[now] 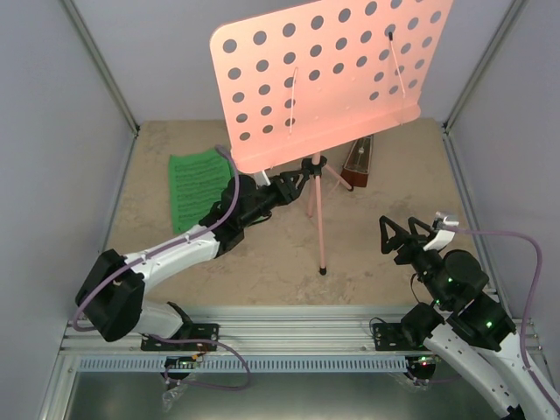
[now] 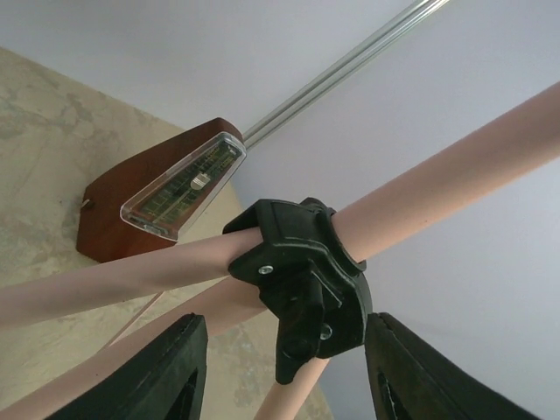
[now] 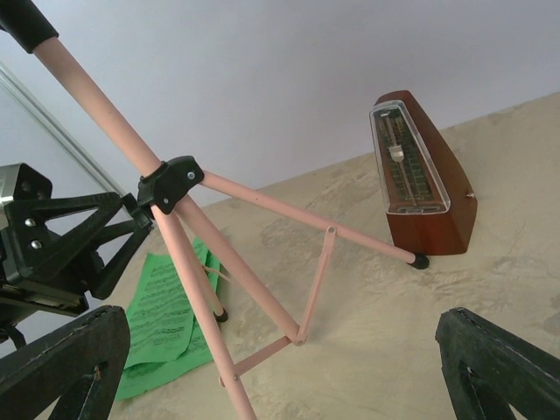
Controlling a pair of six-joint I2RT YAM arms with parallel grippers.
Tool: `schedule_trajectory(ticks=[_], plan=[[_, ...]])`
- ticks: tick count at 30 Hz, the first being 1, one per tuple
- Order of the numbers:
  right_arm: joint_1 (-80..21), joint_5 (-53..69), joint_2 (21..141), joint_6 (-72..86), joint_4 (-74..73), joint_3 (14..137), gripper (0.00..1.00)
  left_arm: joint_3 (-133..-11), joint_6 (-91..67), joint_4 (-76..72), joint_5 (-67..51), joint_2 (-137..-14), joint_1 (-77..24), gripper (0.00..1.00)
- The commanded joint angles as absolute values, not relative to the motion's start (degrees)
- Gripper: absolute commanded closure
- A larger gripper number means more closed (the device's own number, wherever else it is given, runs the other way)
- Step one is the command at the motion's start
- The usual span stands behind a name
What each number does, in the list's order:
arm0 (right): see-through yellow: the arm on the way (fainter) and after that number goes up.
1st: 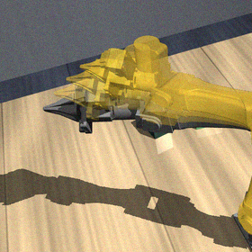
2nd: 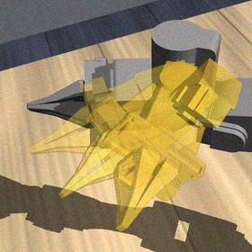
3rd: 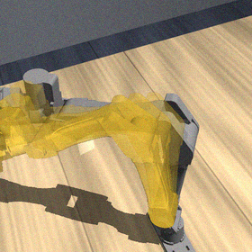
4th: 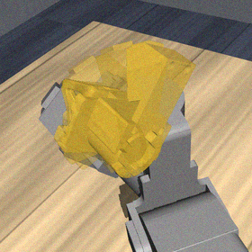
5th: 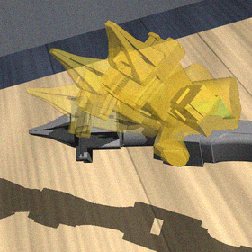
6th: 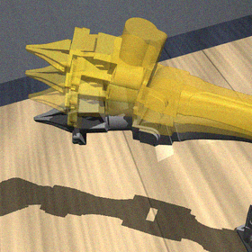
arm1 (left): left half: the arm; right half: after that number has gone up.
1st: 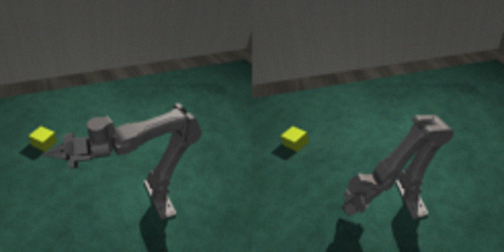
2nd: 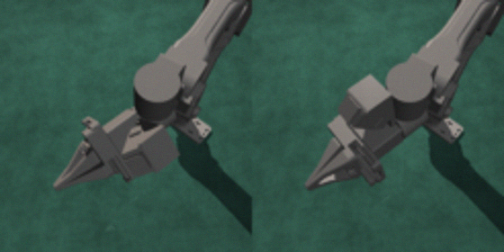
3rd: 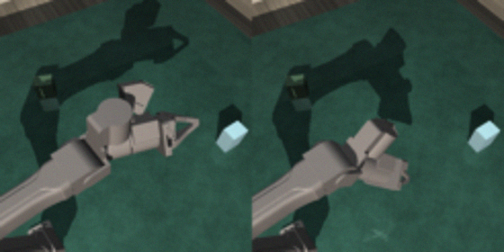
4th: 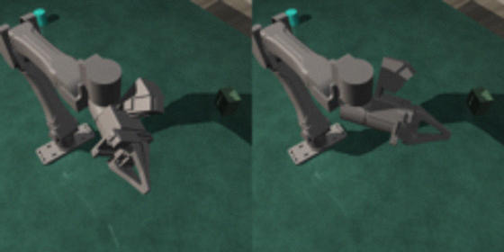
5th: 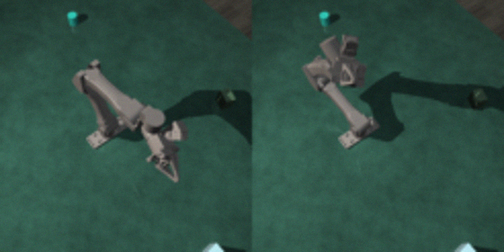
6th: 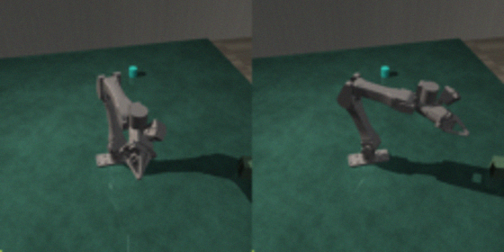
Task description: Pack up the instrument practice props
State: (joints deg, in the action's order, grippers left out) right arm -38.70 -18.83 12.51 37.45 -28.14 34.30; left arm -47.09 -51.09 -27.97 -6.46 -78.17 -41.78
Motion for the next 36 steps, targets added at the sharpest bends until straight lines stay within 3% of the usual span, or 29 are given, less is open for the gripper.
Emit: schedule_trajectory(ticks=[1, 11, 22, 36], plan=[[-38.50, -20.03, 11.82, 38.63, -28.46, 34.63, 0.02, -46.45, -56.72, -31.97, -7.56, -79.47, -41.10, 0.51], [-38.50, -20.43, 11.47, 38.75, -28.73, 34.63, 0.02, -45.13, -64.71, -39.21, -8.48, -82.87, -40.87, 0.70], [-38.49, -21.48, 10.30, 38.85, -29.25, 34.54, 0.02, -40.71, -78.63, -48.17, -7.20, -84.22, -40.87, 1.00], [-38.49, -21.77, 10.29, 39.25, -29.46, 34.54, 0.02, -39.04, -99.97, -56.85, -8.66, -86.30, -40.87, 1.00]])
